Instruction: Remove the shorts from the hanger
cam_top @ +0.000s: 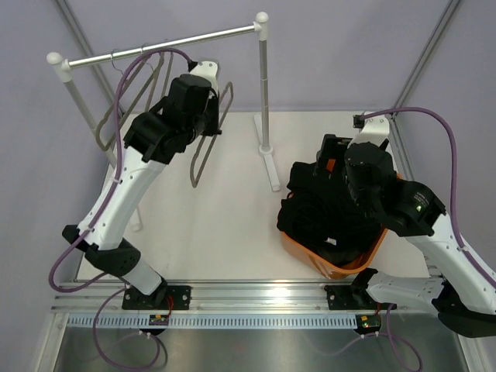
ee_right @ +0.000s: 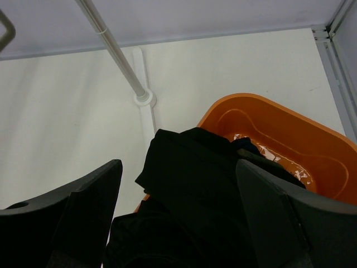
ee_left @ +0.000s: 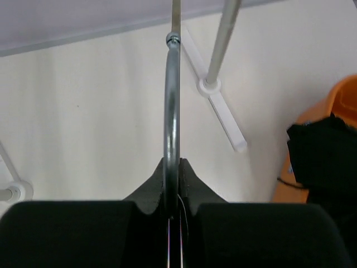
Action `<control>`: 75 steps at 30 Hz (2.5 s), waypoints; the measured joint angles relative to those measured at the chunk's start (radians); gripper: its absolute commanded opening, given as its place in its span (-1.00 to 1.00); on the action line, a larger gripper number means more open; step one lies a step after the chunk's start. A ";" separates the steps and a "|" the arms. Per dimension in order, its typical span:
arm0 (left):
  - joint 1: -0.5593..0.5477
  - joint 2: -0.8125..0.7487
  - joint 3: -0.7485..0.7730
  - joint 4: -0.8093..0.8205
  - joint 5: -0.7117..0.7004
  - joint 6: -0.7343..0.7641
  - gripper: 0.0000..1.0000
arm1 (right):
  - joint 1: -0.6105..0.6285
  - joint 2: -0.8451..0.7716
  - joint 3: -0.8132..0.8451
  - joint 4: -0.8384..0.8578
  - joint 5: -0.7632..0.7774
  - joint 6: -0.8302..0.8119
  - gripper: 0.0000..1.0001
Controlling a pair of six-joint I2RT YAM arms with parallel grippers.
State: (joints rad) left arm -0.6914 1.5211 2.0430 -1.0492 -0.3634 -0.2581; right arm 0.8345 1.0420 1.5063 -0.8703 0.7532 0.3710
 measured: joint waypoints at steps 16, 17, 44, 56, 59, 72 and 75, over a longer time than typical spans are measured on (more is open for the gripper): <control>0.266 0.216 0.242 0.246 0.116 0.031 -1.00 | 0.000 -0.071 -0.105 -0.003 -0.093 0.018 0.80; 0.272 0.224 0.244 0.264 0.126 0.034 -1.00 | 0.000 -0.072 -0.106 -0.002 -0.100 0.018 0.80; 0.357 0.397 0.315 0.435 0.199 0.050 -1.00 | 0.000 -0.027 -0.149 0.057 -0.131 -0.017 0.82; 0.359 0.357 0.233 0.498 0.218 0.049 -0.77 | 0.000 -0.023 -0.167 0.064 -0.142 -0.017 0.81; 0.359 0.349 0.225 0.498 0.222 0.050 -0.65 | 0.000 -0.021 -0.170 0.064 -0.145 -0.017 0.82; 0.359 0.288 0.193 0.475 0.229 0.063 -0.02 | 0.000 -0.021 -0.171 0.064 -0.145 -0.017 0.82; 0.356 0.262 0.178 0.474 0.229 0.071 0.11 | 0.000 -0.021 -0.172 0.062 -0.145 -0.016 0.82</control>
State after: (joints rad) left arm -0.3351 1.7828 2.2211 -0.5755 -0.1345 -0.1875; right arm 0.8345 1.0214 1.3346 -0.8085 0.6086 0.3546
